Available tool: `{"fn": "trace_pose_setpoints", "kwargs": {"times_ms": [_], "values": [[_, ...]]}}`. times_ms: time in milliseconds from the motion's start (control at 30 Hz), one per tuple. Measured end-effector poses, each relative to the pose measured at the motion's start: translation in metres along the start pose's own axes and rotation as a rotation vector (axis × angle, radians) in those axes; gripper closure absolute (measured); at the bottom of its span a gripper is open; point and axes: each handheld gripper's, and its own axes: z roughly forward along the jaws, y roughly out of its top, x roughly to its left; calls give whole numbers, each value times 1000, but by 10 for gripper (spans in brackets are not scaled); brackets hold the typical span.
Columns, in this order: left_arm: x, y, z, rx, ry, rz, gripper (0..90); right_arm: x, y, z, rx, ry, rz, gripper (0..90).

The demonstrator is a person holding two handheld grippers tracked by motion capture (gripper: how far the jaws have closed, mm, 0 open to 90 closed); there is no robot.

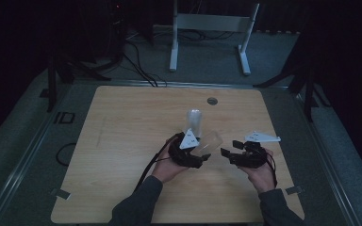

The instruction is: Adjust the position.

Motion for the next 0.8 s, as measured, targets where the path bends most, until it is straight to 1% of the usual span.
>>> {"fn": "trace_pose_setpoints", "kwargs": {"times_ms": [200, 300, 400, 500, 700, 800], "values": [[0, 1, -1, 9, -6, 17, 293, 1, 1, -1, 21, -13, -29, 332], [0, 1, -2, 13, -6, 24, 293, 0, 1, -2, 21, -14, -32, 332], [1, 1, -2, 16, -8, 27, 293, 1, 1, -1, 27, -15, -35, 332], [1, 1, -3, 19, -9, 28, 293, 3, 1, -1, 38, -25, -55, 332], [3, 0, -4, 24, -8, 31, 293, 4, 3, -1, 46, -26, -75, 332], [3, 0, -5, 27, -8, 34, 293, 5, 4, -1, 57, -28, -96, 332]]}}
